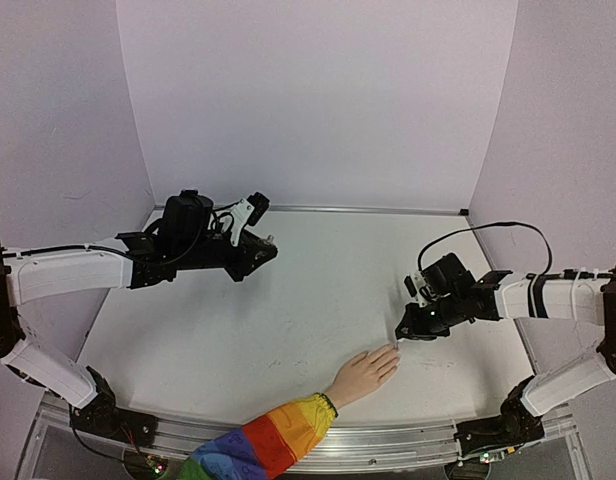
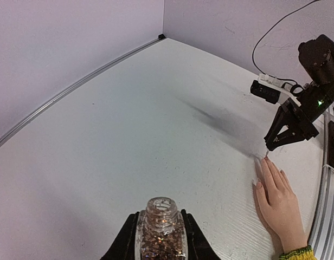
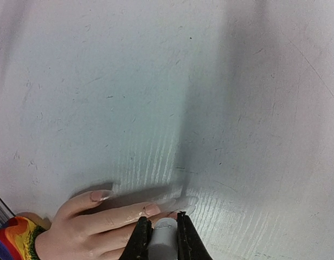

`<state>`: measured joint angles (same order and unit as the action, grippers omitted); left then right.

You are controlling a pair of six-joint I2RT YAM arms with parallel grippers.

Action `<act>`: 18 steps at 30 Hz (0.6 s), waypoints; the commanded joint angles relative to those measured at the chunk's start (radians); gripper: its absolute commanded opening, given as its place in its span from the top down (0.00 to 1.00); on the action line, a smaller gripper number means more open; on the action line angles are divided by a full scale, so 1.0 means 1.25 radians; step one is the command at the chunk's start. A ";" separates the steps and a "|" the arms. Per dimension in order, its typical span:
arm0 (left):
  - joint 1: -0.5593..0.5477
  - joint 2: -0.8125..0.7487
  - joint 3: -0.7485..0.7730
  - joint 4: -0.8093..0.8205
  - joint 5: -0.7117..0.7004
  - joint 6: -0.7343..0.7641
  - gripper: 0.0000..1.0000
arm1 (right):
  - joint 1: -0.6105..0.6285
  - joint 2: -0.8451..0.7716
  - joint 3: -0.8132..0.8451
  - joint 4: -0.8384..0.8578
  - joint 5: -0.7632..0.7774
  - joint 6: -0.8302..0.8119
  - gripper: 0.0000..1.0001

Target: Paint the nails

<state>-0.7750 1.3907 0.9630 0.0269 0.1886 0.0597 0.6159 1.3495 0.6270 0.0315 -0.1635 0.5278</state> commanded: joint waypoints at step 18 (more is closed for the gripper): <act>0.005 -0.013 0.037 0.043 0.013 0.003 1.00 | -0.003 -0.001 -0.005 -0.001 0.014 0.000 1.00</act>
<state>-0.7750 1.3907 0.9630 0.0269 0.1890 0.0593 0.6159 1.3495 0.6254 0.0341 -0.1631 0.5278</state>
